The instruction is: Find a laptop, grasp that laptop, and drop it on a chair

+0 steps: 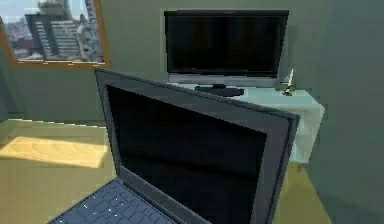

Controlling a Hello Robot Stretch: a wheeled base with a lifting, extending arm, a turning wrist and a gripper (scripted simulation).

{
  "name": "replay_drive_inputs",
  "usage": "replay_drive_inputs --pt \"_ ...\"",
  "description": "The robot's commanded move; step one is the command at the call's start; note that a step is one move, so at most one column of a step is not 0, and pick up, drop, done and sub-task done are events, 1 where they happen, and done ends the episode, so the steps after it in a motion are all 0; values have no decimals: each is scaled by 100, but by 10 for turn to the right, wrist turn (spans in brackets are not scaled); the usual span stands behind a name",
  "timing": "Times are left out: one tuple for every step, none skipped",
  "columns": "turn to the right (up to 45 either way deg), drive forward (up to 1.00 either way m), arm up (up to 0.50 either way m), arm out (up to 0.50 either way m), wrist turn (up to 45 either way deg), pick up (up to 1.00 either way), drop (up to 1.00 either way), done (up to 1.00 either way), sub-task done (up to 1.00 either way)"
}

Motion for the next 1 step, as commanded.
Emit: replay_drive_inputs --pt "-450 0 0 0 0 0 0 0 0"
